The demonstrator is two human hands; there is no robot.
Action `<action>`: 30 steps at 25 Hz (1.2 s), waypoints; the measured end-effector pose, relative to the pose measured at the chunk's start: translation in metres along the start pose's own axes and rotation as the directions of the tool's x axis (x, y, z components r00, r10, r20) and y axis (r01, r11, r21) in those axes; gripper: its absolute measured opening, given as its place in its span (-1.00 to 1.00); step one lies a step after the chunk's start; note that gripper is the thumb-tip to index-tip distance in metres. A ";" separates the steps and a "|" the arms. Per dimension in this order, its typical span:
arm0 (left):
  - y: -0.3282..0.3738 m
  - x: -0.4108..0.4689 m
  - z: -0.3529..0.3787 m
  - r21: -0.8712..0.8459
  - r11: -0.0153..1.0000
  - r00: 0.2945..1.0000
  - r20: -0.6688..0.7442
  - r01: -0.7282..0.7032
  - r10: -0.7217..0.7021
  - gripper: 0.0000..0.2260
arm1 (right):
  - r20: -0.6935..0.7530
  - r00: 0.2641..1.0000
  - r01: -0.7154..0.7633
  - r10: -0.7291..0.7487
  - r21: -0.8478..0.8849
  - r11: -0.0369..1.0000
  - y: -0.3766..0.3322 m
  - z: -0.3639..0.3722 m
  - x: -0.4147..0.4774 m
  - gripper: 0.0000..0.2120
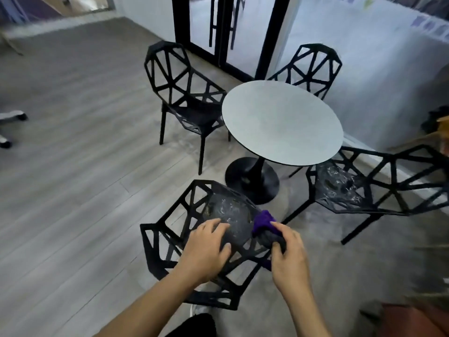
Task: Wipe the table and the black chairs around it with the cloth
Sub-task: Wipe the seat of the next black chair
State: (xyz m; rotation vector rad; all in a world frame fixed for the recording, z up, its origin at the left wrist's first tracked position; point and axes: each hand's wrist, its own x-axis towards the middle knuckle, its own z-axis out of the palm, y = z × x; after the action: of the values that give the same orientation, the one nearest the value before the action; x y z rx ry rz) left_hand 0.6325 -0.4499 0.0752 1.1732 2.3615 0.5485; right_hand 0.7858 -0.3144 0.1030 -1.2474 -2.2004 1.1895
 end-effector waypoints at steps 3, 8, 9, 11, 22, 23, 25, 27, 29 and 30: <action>-0.005 0.019 0.012 -0.044 0.997 0.998 0.004 0.058 -0.058 -0.53 | 0.083 0.997 -0.006 0.008 -0.029 1.000 0.012 -0.005 0.019 -0.49; -0.012 0.041 0.035 -0.074 0.987 0.989 -0.017 0.145 -0.147 -0.55 | 0.168 0.982 -0.078 0.090 -0.079 0.994 0.039 -0.007 0.057 -0.52; -0.014 0.040 0.041 -0.079 0.980 0.983 -0.003 0.183 -0.184 -0.55 | 0.211 0.972 -0.084 0.102 -0.092 0.992 0.046 -0.003 0.063 -0.51; -0.017 0.038 0.055 -0.084 0.959 0.962 0.006 0.272 -0.273 -0.55 | 0.287 0.956 -0.034 0.066 -0.113 0.993 0.054 0.006 0.078 -0.47; 0.017 0.080 0.180 -0.252 0.613 0.612 -0.092 0.749 -0.786 -0.56 | 0.818 0.564 0.455 -0.117 -0.189 0.870 0.147 0.078 0.239 -0.57; 0.022 0.085 0.199 -0.272 0.578 0.577 -0.093 0.769 -0.811 -0.54 | 0.841 0.523 0.510 -0.137 -0.180 0.841 0.157 0.088 0.255 -0.58; 0.027 0.100 0.240 -0.308 0.515 0.515 -0.089 0.800 -0.853 -0.53 | 0.878 0.448 0.609 -0.169 -0.161 0.777 0.182 0.115 0.289 -0.56; 0.024 0.118 0.283 -0.330 0.470 0.470 -0.084 0.819 -0.879 -0.52 | 0.900 0.390 0.681 -0.195 -0.140 0.719 0.208 0.154 0.317 -0.55; 0.015 0.137 0.320 -0.345 0.457 0.471 -0.050 0.820 -0.881 -0.51 | 0.905 0.334 0.762 -0.264 -0.095 0.640 0.222 0.198 0.339 -0.55; 0.009 0.147 0.337 -0.335 0.466 0.480 -0.047 0.819 -0.876 -0.49 | 0.899 0.296 0.810 -0.324 -0.056 0.583 0.225 0.222 0.348 -0.55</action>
State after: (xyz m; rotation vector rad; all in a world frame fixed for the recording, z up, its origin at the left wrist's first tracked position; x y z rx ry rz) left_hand 0.7442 -0.2745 -0.2281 -0.3167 2.5406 0.5927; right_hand 0.5727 -0.0785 -0.2435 0.3679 -3.3775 0.9068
